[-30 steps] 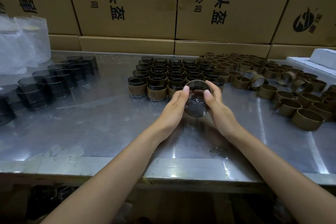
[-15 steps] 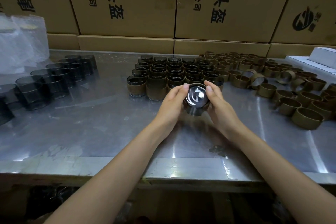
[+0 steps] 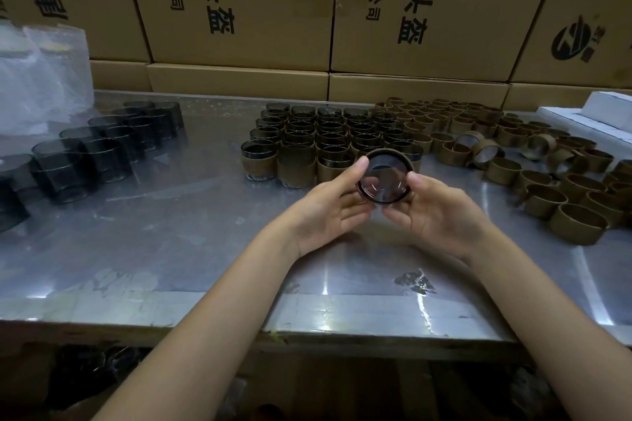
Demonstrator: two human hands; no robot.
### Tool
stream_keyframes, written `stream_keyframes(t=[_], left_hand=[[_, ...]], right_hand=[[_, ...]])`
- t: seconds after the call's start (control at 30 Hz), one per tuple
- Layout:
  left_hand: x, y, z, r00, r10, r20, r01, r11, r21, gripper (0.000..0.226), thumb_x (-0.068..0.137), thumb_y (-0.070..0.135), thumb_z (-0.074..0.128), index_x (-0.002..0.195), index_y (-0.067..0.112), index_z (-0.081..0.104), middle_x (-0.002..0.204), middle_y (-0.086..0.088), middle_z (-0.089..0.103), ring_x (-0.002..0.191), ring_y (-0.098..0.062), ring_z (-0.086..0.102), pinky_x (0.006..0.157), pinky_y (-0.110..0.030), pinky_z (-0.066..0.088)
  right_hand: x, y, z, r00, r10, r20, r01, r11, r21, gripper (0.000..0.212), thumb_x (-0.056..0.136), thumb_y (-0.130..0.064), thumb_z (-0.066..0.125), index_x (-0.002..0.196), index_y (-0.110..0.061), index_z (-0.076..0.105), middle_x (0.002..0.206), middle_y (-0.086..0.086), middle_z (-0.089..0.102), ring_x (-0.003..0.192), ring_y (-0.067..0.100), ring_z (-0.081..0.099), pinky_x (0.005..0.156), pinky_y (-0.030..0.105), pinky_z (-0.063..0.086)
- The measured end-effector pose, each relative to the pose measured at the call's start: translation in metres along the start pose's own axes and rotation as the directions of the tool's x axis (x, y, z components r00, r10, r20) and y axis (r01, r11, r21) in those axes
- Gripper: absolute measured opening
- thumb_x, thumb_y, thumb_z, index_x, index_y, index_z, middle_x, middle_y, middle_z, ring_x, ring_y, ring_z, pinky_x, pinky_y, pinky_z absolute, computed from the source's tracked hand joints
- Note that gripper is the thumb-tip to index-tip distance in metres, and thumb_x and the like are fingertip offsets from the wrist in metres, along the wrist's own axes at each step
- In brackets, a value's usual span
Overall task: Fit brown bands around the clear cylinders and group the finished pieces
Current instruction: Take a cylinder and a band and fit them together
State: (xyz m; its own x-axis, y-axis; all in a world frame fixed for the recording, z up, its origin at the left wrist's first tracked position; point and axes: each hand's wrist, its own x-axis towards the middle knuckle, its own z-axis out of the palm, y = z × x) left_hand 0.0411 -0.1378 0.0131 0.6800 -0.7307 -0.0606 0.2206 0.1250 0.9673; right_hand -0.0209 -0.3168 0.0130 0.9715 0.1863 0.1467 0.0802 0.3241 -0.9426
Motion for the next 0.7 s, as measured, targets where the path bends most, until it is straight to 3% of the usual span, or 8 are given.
stream_keyframes(t=[0.07,0.13,0.23,0.33,0.47,0.57,0.7], left_hand=[[-0.002,0.001,-0.002,0.999,0.012,0.050,-0.011,1.000,-0.013,0.039,0.076,0.053,0.067,0.104,0.027,0.071,0.111,0.002,0.069,0.107,-0.011,0.063,0.095,-0.024,0.048],[-0.005,0.001,-0.003,0.991,0.051,0.125,-0.047,0.998,-0.027,0.037,0.066,0.053,0.078,0.095,0.031,0.077,0.107,0.003,0.071,0.107,-0.010,0.063,0.095,-0.024,0.049],[-0.006,-0.002,-0.003,0.966,0.115,0.232,-0.099,0.992,-0.076,0.066,0.047,0.058,0.087,0.101,0.022,0.076,0.111,-0.002,0.070,0.109,-0.013,0.063,0.094,-0.023,0.051],[-0.006,-0.006,-0.002,0.950,0.128,0.284,-0.105,0.990,-0.092,0.091,0.052,0.059,0.084,0.123,0.008,0.060,0.128,-0.012,0.061,0.119,-0.020,0.057,0.098,-0.026,0.049],[-0.003,-0.009,-0.003,0.928,0.140,0.346,-0.112,0.989,-0.100,0.066,0.056,0.058,0.082,0.110,0.021,0.072,0.116,-0.002,0.068,0.112,-0.013,0.062,0.094,-0.024,0.050],[-0.001,-0.010,-0.004,0.921,0.158,0.357,-0.142,0.987,-0.070,0.071,0.057,0.056,0.082,0.115,0.017,0.068,0.118,-0.004,0.067,0.114,-0.015,0.061,0.097,-0.026,0.049],[-0.003,-0.003,-0.004,0.952,0.173,0.252,-0.152,0.983,-0.101,0.084,0.062,0.056,0.081,0.124,0.007,0.057,0.125,-0.014,0.060,0.120,-0.024,0.055,0.102,-0.031,0.047]], right_hand=[[-0.001,0.000,-0.002,0.998,0.006,0.060,-0.008,1.000,0.030,0.050,0.060,-0.039,0.088,0.104,-0.019,0.075,0.103,0.002,0.072,0.095,0.010,0.067,0.076,0.022,0.055],[-0.001,0.000,-0.001,0.994,0.002,0.111,-0.006,0.999,0.039,0.053,0.059,-0.039,0.089,0.105,-0.018,0.074,0.102,0.001,0.071,0.093,0.009,0.067,0.074,0.020,0.055],[-0.002,-0.001,0.002,0.987,-0.002,0.160,-0.007,0.998,0.055,0.059,0.052,-0.040,0.093,0.104,-0.019,0.075,0.096,0.000,0.071,0.087,0.007,0.067,0.073,0.016,0.055],[-0.004,0.000,0.004,0.983,-0.003,0.182,-0.007,0.998,0.058,0.063,0.044,-0.041,0.095,0.100,-0.019,0.076,0.090,0.000,0.072,0.082,0.006,0.068,0.072,0.016,0.053],[-0.005,-0.001,0.004,0.975,0.017,0.223,-0.031,0.998,0.057,0.064,0.046,-0.040,0.095,0.103,-0.017,0.075,0.089,-0.001,0.073,0.081,0.007,0.068,0.073,0.016,0.053],[-0.005,-0.001,0.003,0.970,0.029,0.240,-0.041,0.998,0.047,0.061,0.049,-0.038,0.094,0.103,-0.016,0.075,0.090,0.000,0.073,0.083,0.008,0.068,0.075,0.019,0.054],[-0.005,-0.004,0.004,0.986,0.034,0.162,-0.046,0.996,0.071,0.071,0.061,-0.051,0.084,0.117,-0.010,0.068,0.115,0.010,0.069,0.108,0.019,0.065,0.091,0.028,0.053]])
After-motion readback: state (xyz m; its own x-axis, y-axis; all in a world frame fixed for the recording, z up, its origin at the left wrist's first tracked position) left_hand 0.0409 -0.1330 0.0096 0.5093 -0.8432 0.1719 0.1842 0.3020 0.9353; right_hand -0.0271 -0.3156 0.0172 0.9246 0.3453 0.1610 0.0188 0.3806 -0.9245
